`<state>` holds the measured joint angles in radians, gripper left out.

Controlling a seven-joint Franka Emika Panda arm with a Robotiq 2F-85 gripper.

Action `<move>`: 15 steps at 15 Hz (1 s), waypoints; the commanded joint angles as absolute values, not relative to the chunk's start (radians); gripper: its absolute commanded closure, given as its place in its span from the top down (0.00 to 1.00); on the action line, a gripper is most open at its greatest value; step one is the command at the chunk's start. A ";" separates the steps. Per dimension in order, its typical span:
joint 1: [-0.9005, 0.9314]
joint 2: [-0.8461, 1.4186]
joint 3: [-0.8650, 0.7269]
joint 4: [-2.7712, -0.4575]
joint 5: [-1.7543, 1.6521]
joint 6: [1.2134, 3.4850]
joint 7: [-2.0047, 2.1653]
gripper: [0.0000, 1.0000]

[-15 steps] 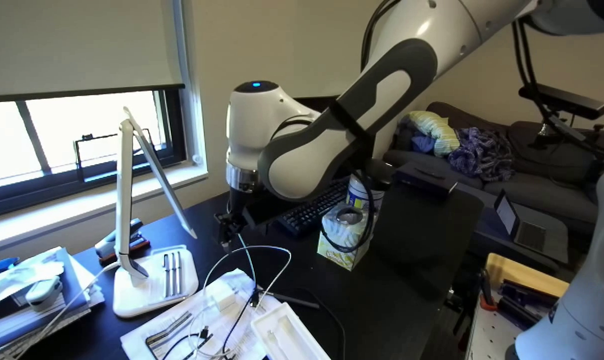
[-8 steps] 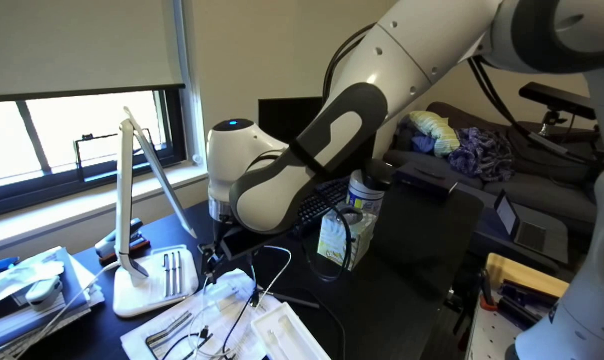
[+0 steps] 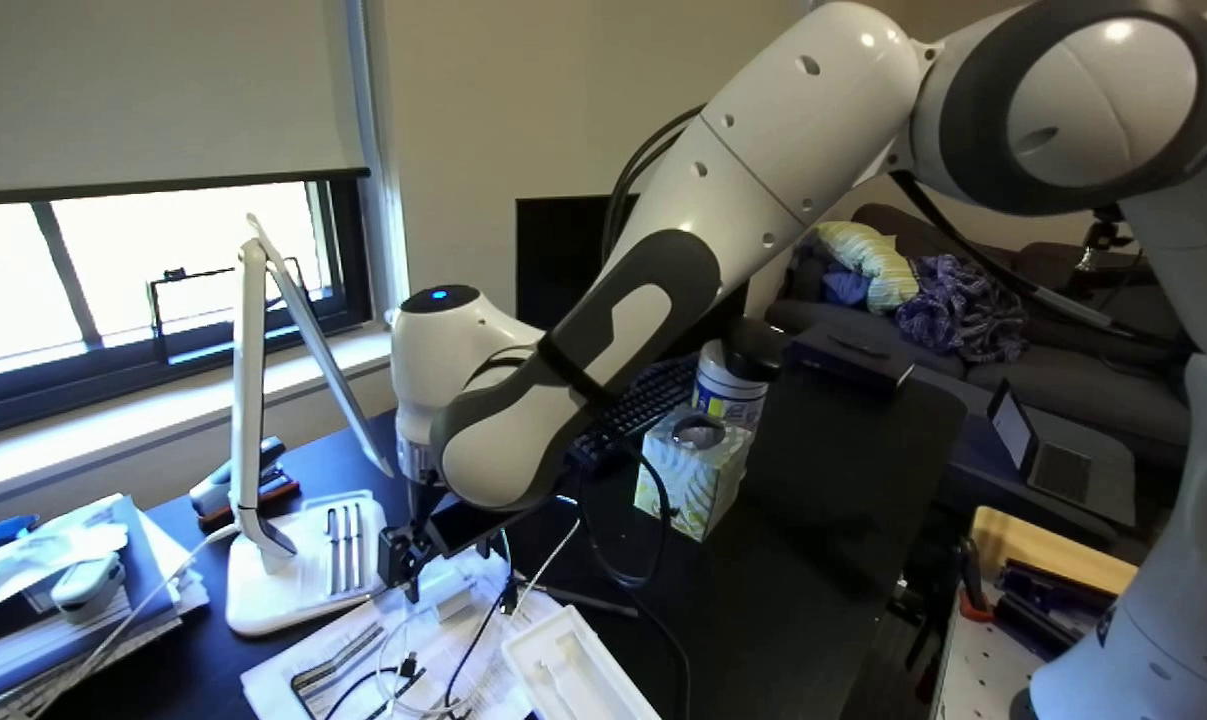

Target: Put the charger head in front of the tissue box

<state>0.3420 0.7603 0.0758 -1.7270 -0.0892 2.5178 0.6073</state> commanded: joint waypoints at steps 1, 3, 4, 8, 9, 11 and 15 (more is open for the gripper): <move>0.374 0.804 0.061 -1.676 -0.073 2.524 0.556 1.00; 0.385 0.816 0.059 -1.661 -0.070 2.527 0.556 0.74; 0.391 0.819 0.055 -1.656 -0.070 2.532 0.561 0.74; 0.398 0.825 0.049 -1.639 -0.065 2.531 0.564 0.50; 0.399 0.824 0.048 -1.637 -0.065 2.528 0.565 0.44; 0.397 0.821 0.047 -1.636 -0.063 2.526 0.566 0.31; 0.389 0.785 0.055 -1.652 -0.053 2.498 0.555 0.20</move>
<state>0.3888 0.8116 0.0551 -1.6486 -0.0856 2.5179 0.5924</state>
